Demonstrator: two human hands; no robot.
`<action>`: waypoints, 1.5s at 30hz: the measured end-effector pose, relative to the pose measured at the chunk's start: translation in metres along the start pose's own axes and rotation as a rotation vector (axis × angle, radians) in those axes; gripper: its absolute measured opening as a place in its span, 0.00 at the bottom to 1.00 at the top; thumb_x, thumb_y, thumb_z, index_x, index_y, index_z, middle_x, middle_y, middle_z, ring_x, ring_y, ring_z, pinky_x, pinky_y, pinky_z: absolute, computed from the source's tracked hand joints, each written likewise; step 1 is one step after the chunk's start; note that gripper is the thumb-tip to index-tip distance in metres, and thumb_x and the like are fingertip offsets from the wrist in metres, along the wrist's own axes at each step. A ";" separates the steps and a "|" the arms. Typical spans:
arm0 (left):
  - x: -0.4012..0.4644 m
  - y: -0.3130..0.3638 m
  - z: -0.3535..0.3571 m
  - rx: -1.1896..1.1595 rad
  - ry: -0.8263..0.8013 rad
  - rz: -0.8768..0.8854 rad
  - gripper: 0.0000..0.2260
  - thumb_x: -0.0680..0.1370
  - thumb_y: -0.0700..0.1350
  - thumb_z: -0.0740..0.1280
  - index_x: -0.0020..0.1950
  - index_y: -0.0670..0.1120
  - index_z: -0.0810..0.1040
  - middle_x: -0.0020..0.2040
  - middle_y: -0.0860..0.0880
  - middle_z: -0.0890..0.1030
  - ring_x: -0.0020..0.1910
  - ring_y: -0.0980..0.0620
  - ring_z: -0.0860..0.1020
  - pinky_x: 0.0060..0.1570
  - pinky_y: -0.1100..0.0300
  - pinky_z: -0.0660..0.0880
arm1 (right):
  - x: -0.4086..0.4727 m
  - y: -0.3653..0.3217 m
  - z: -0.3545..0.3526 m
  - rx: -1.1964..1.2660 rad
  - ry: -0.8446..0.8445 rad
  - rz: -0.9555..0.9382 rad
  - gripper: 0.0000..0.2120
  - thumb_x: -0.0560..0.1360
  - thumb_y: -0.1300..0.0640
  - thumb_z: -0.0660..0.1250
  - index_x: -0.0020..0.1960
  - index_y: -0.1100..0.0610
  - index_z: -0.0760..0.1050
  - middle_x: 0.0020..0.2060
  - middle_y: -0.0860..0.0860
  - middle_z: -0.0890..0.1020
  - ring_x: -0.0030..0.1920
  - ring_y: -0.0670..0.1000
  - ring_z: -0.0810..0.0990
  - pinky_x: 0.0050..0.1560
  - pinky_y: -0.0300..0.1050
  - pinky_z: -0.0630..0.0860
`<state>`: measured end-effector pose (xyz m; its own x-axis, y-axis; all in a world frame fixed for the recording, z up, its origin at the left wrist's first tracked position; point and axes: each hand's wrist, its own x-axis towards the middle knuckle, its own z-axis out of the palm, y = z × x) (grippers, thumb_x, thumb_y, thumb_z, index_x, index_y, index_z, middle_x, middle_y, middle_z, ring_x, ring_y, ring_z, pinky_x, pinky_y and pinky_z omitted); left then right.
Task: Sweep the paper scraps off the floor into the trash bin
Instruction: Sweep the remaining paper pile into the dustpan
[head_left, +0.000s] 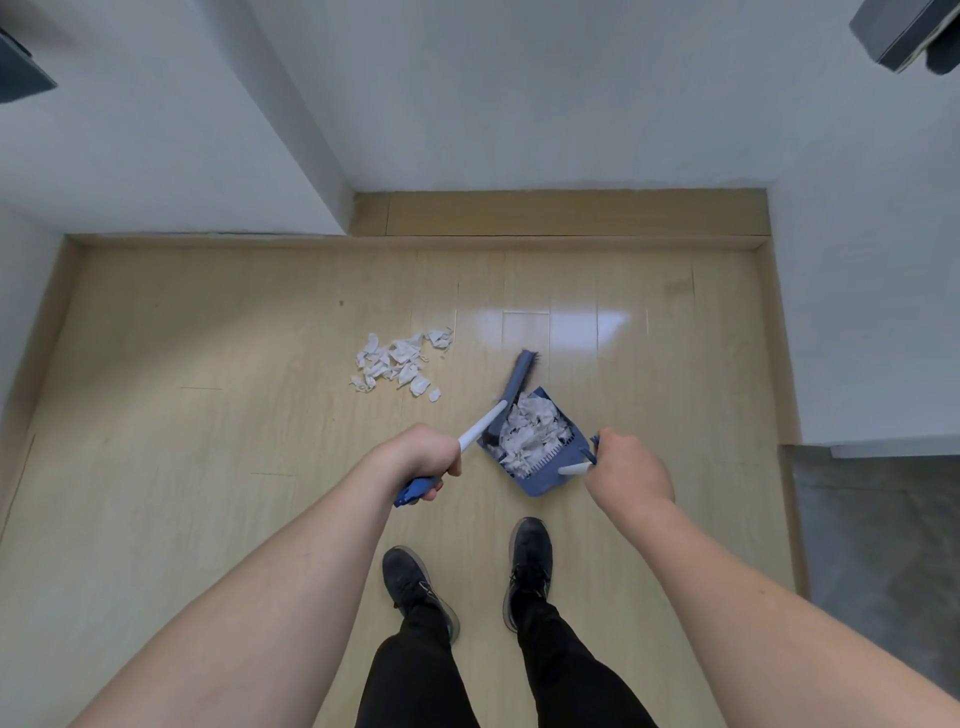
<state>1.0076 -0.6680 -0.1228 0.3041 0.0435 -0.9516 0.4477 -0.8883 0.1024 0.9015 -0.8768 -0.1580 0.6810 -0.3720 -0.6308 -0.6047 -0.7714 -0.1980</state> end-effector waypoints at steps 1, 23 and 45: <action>0.000 0.002 0.000 0.013 0.000 0.008 0.12 0.77 0.39 0.64 0.59 0.36 0.72 0.35 0.42 0.74 0.24 0.49 0.71 0.23 0.64 0.67 | 0.000 0.001 0.000 -0.002 0.000 0.004 0.06 0.74 0.63 0.61 0.50 0.56 0.70 0.47 0.56 0.80 0.39 0.57 0.72 0.36 0.44 0.67; -0.022 0.031 0.021 0.463 -0.103 0.038 0.10 0.79 0.43 0.63 0.57 0.39 0.69 0.36 0.43 0.76 0.29 0.49 0.74 0.30 0.60 0.70 | 0.001 -0.001 -0.008 -0.016 -0.045 -0.014 0.04 0.76 0.62 0.60 0.46 0.56 0.65 0.41 0.52 0.73 0.39 0.56 0.73 0.28 0.43 0.62; -0.002 0.033 -0.010 0.352 0.113 0.055 0.13 0.77 0.39 0.61 0.59 0.35 0.71 0.41 0.37 0.80 0.34 0.43 0.79 0.39 0.55 0.75 | 0.003 0.003 -0.004 0.037 -0.050 -0.018 0.06 0.74 0.62 0.62 0.49 0.54 0.69 0.48 0.54 0.79 0.40 0.56 0.74 0.36 0.43 0.67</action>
<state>1.0302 -0.6927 -0.1146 0.4191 0.0241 -0.9076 0.1179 -0.9926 0.0281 0.9034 -0.8827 -0.1577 0.6710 -0.3314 -0.6633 -0.6080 -0.7579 -0.2364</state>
